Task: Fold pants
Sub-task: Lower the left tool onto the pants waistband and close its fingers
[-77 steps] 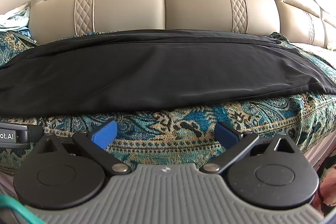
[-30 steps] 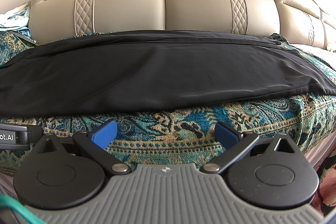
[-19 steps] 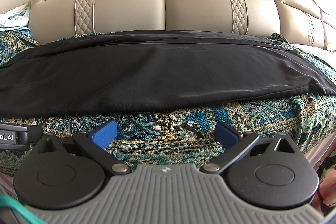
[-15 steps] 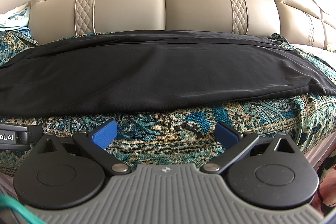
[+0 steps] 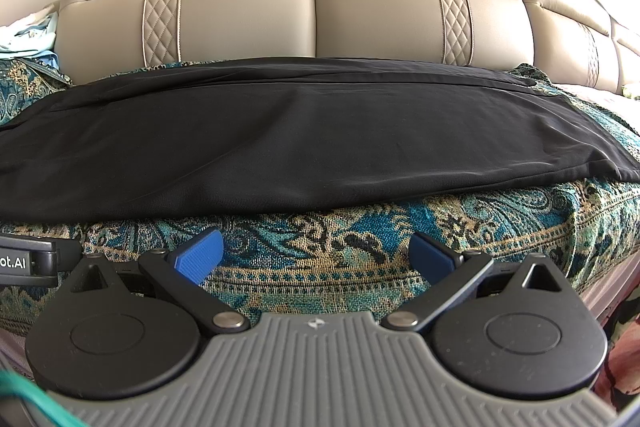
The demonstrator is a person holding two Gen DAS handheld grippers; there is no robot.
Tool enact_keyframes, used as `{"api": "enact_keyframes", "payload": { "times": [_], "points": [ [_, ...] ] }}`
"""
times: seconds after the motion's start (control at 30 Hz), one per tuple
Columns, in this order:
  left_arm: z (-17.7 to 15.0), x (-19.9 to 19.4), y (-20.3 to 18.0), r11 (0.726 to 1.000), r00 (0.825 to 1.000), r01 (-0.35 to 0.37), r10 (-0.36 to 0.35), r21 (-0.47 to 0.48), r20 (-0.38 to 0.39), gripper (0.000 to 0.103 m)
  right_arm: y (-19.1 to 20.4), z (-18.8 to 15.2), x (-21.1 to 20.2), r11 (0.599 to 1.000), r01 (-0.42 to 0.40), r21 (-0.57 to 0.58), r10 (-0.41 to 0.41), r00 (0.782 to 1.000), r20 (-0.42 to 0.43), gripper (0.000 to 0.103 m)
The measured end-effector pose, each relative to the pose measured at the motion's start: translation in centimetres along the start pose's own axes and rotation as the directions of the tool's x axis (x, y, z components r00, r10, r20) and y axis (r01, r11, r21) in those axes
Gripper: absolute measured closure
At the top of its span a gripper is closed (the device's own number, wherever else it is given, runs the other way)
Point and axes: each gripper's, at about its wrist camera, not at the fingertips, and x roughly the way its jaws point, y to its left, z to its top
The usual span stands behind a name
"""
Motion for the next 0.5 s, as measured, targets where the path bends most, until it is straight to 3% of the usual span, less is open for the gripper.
{"api": "enact_keyframes", "payload": {
  "times": [0.33,0.5],
  "points": [
    [0.6,-0.2,0.3,1.0,0.999,0.012,-0.011,0.006,-0.034,0.0,0.6,-0.8,-0.1,1.0,-0.007,-0.006,0.007,1.0,-0.027,0.0],
    [2.4,-0.5,0.9,0.998,0.996,0.056,-0.053,0.041,-0.078,0.001,0.2,1.3,0.2,1.0,0.001,-0.003,-0.001,1.0,0.004,0.0]
  ]
}}
